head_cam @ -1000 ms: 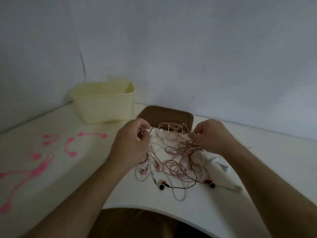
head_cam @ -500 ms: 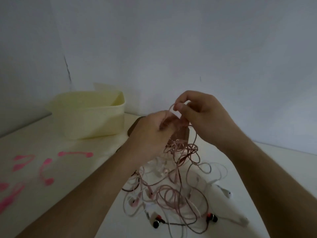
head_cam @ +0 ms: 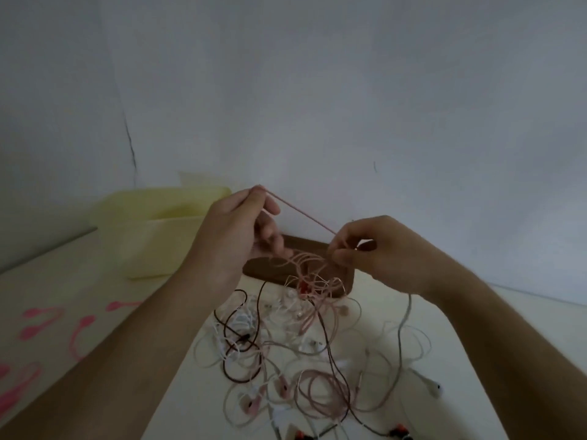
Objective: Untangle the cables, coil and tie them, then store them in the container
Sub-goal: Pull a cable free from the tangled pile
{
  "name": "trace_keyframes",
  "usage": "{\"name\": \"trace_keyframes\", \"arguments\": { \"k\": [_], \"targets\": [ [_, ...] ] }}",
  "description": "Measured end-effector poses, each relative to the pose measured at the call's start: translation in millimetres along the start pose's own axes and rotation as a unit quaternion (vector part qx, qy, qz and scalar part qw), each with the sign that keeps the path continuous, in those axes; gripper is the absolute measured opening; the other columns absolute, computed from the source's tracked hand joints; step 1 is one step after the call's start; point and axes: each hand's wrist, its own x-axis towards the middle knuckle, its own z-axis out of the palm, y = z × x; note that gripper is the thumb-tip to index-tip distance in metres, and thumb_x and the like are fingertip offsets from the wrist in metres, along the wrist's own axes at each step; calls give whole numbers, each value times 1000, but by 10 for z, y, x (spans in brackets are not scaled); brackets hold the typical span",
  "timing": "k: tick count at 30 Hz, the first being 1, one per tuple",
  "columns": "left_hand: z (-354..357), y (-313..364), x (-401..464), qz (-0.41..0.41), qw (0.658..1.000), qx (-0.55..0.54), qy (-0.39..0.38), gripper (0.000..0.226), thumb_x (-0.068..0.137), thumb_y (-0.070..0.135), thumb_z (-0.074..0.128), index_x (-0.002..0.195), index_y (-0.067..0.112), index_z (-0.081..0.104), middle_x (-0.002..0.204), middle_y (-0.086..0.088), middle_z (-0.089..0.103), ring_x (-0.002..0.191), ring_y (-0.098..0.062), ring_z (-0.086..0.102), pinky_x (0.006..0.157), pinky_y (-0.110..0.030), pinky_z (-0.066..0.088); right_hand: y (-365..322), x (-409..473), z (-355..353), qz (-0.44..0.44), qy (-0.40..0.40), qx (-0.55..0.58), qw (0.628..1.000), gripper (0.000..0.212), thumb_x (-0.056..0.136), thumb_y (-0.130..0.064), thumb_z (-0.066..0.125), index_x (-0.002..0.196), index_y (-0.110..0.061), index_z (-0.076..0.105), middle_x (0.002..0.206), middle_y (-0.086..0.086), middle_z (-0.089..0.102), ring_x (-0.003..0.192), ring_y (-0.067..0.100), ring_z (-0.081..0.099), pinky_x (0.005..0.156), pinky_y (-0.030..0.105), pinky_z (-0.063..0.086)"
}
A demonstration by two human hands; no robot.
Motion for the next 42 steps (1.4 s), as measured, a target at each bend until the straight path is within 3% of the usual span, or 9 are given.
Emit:
{"name": "trace_keyframes", "arguments": {
  "k": [4,7,11,19,22,26,33,38,42],
  "targets": [
    [-291,-187,-9,-25,997,54,50,29,108,18,50,84,8,62,58,3,28,47,-16,25,47,-28,32,117,-9,-6,12,35,77,996,14,101,-14,71,89,-11,79,64,-10,68,52,-2,56,55,9,42],
    [-422,-345,-50,-53,987,144,51,17,99,12,60,85,8,68,58,4,36,48,-14,32,46,-30,35,189,34,99,42,86,122,988,22,103,-13,66,84,-9,76,57,-10,55,52,4,47,58,22,38],
    [-404,-509,-123,-48,968,248,-7,33,77,20,68,109,27,67,94,5,64,86,-12,64,82,-35,53,116,196,305,42,87,163,982,29,105,-18,63,77,-11,68,66,7,49,60,19,45,60,35,38],
    [-177,-660,-92,146,898,414,27,51,92,24,68,135,32,41,131,16,32,124,3,39,97,-8,32,161,322,533,-20,21,182,983,27,107,-4,55,90,-14,74,82,8,67,72,15,58,71,31,45],
    [-138,-594,-132,194,917,341,67,18,91,28,60,109,28,55,105,8,57,92,-5,57,74,-15,46,146,334,575,-37,37,201,978,22,104,2,57,93,-6,74,82,-5,72,76,11,65,74,27,49],
    [-152,-583,-148,38,973,194,-123,27,96,49,61,103,26,73,88,-4,75,79,-25,74,70,-48,62,67,338,640,-37,74,231,969,16,99,3,63,90,-1,76,80,2,77,71,12,70,66,23,53],
    [-311,-708,-147,41,994,84,-58,23,104,-7,52,115,7,68,85,-11,75,64,-33,71,58,-37,60,34,253,762,-41,260,26,964,18,87,-11,69,96,-24,62,92,-6,62,80,10,58,68,25,47],
    [-398,-610,-156,14,992,-114,-48,23,104,-1,47,120,1,63,75,-13,60,54,-21,48,50,-25,43,-90,193,943,-130,-3,-59,990,23,88,-28,81,105,-29,65,92,-8,67,84,11,64,75,32,55],
    [-518,-585,-194,-24,990,-127,-61,23,101,12,55,119,12,70,70,-7,49,50,-14,35,46,-25,29,-50,215,1013,-91,-3,-74,993,24,95,-32,78,80,-27,60,77,-6,66,74,11,62,70,36,55]
  ]
}}
